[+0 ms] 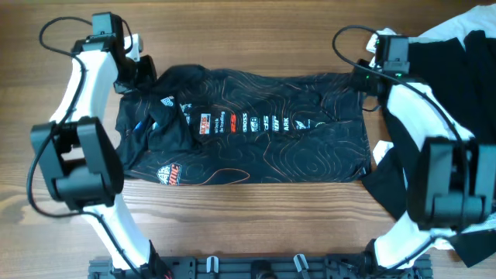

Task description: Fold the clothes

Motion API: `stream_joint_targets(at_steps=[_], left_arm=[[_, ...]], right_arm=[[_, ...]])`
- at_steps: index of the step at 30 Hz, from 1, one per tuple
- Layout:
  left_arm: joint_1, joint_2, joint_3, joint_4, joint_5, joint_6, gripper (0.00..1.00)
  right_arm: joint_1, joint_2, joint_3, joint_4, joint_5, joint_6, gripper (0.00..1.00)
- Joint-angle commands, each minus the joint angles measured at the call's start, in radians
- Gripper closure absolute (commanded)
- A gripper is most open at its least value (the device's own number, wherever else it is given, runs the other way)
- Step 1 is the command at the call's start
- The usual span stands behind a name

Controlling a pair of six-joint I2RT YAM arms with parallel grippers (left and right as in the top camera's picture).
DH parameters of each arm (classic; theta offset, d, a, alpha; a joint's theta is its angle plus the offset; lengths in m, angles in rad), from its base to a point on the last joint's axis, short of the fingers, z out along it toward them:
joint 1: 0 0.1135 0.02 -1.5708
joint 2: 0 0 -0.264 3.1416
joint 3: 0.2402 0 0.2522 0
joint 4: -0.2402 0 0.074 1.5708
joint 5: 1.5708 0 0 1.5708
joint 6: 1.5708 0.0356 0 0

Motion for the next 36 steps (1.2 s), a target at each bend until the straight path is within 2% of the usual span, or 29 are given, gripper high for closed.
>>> stream_joint_targets(at_steps=[1, 7, 13, 19, 21, 27, 34, 36], left_arm=[[0.049, -0.101, 0.001, -0.084, 0.017, -0.055, 0.96], [0.132, -0.139, 0.001, -0.255, 0.076, -0.071, 0.96], [0.181, -0.153, 0.001, -0.359, 0.129, -0.067, 0.96], [0.191, -0.154, 0.001, -0.53, 0.119, -0.013, 0.96], [0.191, -0.154, 0.001, -0.568, 0.066, -0.014, 0.96], [0.189, -0.154, 0.001, -0.731, 0.002, -0.018, 0.96], [0.149, -0.154, -0.018, -0.775, -0.01, -0.019, 0.96], [0.119, -0.154, -0.04, -0.775, -0.067, -0.052, 0.95]], right_arm=[[-0.002, -0.073, 0.003, -0.1, 0.071, -0.029, 0.96], [-0.002, -0.12, 0.003, -0.352, 0.071, -0.028, 0.96], [-0.003, -0.135, 0.003, -0.486, 0.071, -0.028, 0.96], [-0.01, -0.135, 0.003, -0.634, 0.112, -0.026, 0.96], [-0.02, -0.135, 0.003, -0.7, 0.112, -0.028, 0.95], [-0.042, -0.134, 0.003, -0.732, 0.111, -0.105, 0.91], [-0.042, -0.134, 0.003, -0.778, 0.111, -0.144, 0.91], [-0.042, -0.134, 0.003, -0.795, 0.112, -0.159, 0.9]])
